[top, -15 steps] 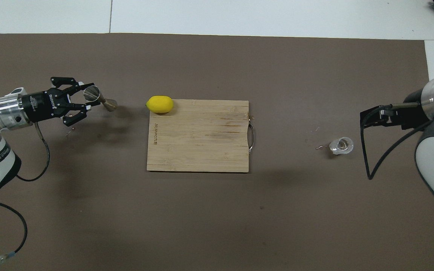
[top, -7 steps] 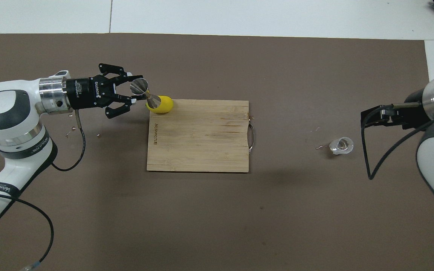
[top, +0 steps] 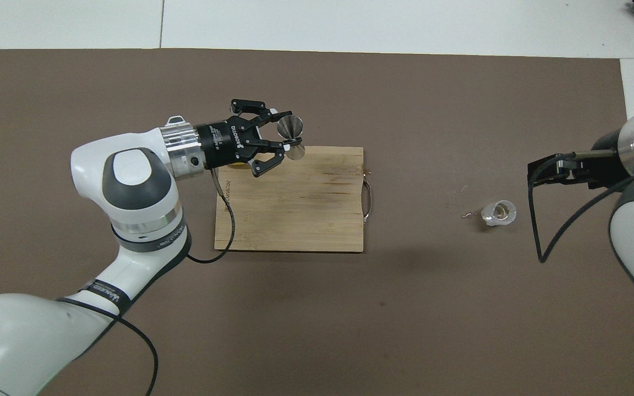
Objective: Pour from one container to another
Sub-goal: 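Grasp the steel cup with the left gripper and carry it over the board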
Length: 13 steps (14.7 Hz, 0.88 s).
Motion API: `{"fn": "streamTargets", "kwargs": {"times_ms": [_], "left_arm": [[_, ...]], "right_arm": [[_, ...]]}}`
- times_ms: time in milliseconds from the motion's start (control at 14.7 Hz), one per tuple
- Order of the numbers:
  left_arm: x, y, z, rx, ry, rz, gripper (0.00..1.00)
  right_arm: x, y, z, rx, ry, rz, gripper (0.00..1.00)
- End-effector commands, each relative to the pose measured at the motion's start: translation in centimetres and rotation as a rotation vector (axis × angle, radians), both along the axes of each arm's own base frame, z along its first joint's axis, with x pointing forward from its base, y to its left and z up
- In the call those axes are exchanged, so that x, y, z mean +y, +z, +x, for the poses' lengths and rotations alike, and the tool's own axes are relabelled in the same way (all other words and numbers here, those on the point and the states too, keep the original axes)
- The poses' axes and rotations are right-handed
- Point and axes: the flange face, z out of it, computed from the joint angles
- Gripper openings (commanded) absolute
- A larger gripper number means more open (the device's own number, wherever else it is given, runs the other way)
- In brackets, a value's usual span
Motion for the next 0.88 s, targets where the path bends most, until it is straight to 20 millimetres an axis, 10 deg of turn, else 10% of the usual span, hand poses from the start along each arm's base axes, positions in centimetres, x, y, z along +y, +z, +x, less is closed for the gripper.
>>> {"fn": "streamTargets", "kwargs": {"times_ms": [0,815], "left_arm": [[-1.8,-0.4,-1.3,0.027,0.078,-0.001,0.00],[-6.7,-4.0,-5.7,0.079,0.165,0.041,0.00]], "right_arm": [[-0.5,0.5,-0.5,-0.009,-0.030,0.000,1.00],[-4.9,-3.9,1.1,0.035,-0.762,0.096,1.00]]}}
